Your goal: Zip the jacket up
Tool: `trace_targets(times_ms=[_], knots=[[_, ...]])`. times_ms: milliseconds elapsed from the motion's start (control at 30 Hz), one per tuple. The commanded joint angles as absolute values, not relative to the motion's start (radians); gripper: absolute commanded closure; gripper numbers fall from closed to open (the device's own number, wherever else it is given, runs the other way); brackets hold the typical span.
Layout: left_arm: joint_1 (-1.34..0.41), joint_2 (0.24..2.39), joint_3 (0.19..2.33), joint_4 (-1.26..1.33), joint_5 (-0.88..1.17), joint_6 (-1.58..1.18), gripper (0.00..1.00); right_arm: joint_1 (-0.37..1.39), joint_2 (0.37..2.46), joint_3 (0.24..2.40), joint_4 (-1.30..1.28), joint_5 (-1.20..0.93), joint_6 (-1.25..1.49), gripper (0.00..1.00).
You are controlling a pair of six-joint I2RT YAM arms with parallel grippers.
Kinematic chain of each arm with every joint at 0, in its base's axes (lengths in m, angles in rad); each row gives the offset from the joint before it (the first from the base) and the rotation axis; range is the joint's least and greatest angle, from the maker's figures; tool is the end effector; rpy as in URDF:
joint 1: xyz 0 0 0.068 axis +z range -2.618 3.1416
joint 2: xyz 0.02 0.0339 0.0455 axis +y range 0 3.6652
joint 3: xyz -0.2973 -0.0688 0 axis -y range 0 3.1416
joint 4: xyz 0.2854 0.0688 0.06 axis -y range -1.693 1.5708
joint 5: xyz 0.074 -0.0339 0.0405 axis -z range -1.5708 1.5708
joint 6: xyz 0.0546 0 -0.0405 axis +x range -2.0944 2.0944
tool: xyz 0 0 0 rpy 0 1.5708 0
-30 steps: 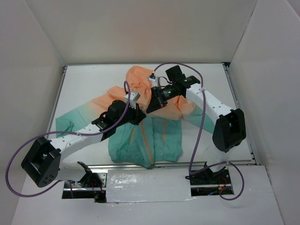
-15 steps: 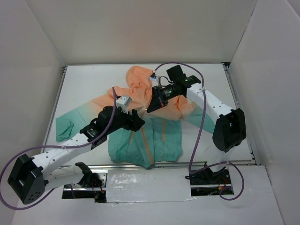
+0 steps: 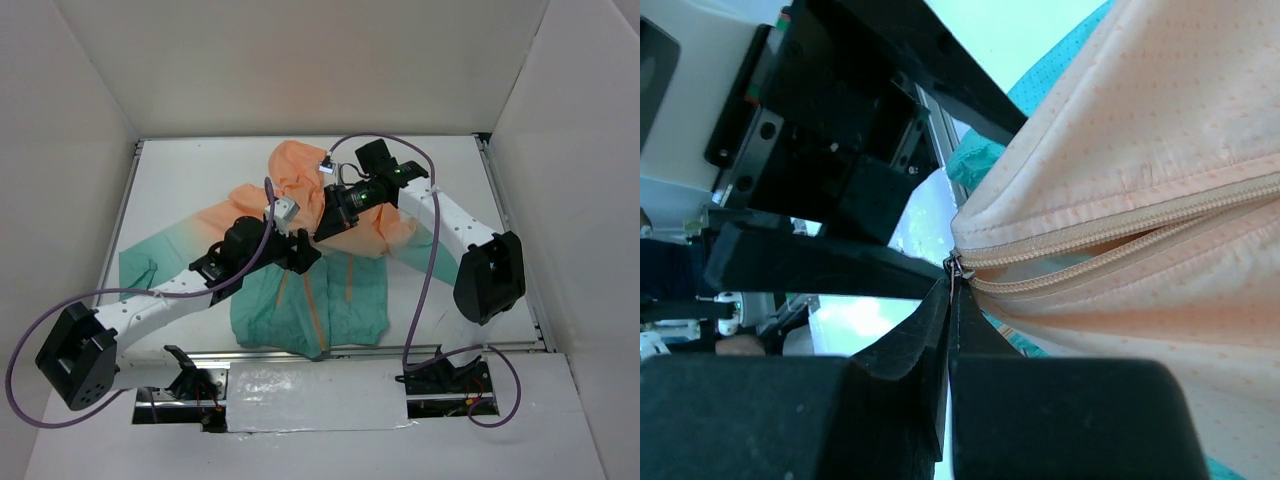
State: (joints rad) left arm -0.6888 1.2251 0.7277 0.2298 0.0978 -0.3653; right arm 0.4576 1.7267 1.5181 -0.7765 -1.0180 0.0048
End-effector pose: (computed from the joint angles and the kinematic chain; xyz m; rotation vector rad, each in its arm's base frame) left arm 0.2456 -0.2091 0.2758 0.3794 1.8807 -0.8166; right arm 0.3514 0.2248 0.3212 -0.9391 2.2646 1.4802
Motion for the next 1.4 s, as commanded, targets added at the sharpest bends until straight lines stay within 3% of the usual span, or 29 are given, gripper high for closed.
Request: trace_targets(times_ms=[0,67,133,167,200,267,467,567,733,1133,1367], knots=[[-0.683,1.255,0.782,0.348,0.158,-0.293,0.22,0.457,1.721,1.54,-0.795,-1.078,-0.029,1.0],[-0.681,1.272,0.79,0.35,0.155,-0.285,0.29,0.456,1.727,1.54,-0.793,-1.08,-0.031,1.0],[-0.678,1.288,0.792,0.351,0.135,-0.279,0.47,0.456,1.732,1.543,-0.799,-1.084,-0.035,1.0],[-0.678,1.292,0.788,0.353,0.13,-0.278,0.6,0.456,1.732,1.545,-0.801,-1.094,-0.043,1.0],[-0.677,1.292,0.785,0.357,0.129,-0.276,0.83,0.456,1.733,1.545,-0.801,-1.091,-0.043,1.0],[-0.675,1.29,0.781,0.356,0.133,-0.278,1.0,0.454,1.732,1.54,-0.773,-1.06,-0.017,1.0],[-0.675,1.215,0.72,0.304,0.172,-0.34,1.0,0.402,1.776,1.574,-0.724,-1.064,0.02,1.0],[-0.675,1.166,0.635,0.281,0.153,-0.406,1.0,0.376,1.899,1.789,-0.971,-1.111,-0.119,1.0],[-0.689,1.094,0.568,0.18,0.091,-0.469,1.0,0.324,2.144,2.04,-1.152,-1.131,-0.212,1.0],[-0.701,0.836,0.474,-0.086,-0.067,-0.601,1.0,0.158,2.206,2.111,-0.848,-0.959,0.098,1.0],[-0.701,0.827,0.422,-0.137,-0.132,-0.69,1.0,0.074,2.188,2.183,-0.666,-0.784,0.306,1.0]])
